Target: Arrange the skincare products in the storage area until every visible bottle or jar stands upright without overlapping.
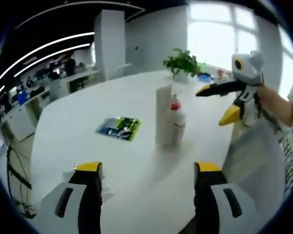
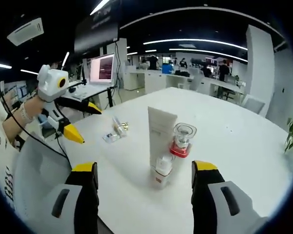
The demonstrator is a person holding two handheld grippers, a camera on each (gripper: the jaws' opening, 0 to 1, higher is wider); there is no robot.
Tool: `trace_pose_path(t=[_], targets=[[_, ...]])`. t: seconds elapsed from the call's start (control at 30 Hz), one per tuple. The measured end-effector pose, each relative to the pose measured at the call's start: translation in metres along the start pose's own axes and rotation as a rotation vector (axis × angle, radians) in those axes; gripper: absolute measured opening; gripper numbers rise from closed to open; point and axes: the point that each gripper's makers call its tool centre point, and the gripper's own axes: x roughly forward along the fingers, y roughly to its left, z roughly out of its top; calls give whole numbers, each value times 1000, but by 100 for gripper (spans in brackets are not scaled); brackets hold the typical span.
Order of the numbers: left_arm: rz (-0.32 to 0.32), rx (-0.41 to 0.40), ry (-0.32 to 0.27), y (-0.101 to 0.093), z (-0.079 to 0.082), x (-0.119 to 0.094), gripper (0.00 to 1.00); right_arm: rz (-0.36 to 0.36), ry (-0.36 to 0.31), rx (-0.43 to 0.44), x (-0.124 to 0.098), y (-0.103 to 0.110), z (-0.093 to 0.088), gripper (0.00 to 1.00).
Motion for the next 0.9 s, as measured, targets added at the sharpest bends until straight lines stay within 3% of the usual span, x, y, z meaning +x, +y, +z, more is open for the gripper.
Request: trace_pose_path(t=[0.33, 0.73, 0.9], targets=[[0, -21, 9, -1, -5, -4, 71, 7, 6, -15, 2, 5, 0, 89], [-8, -24, -10, -2, -2, -5, 74, 28, -36, -40, 4, 12, 8, 100], [-8, -25, -8, -1, -2, -4, 77, 38, -48, -50, 4, 14, 11, 100]])
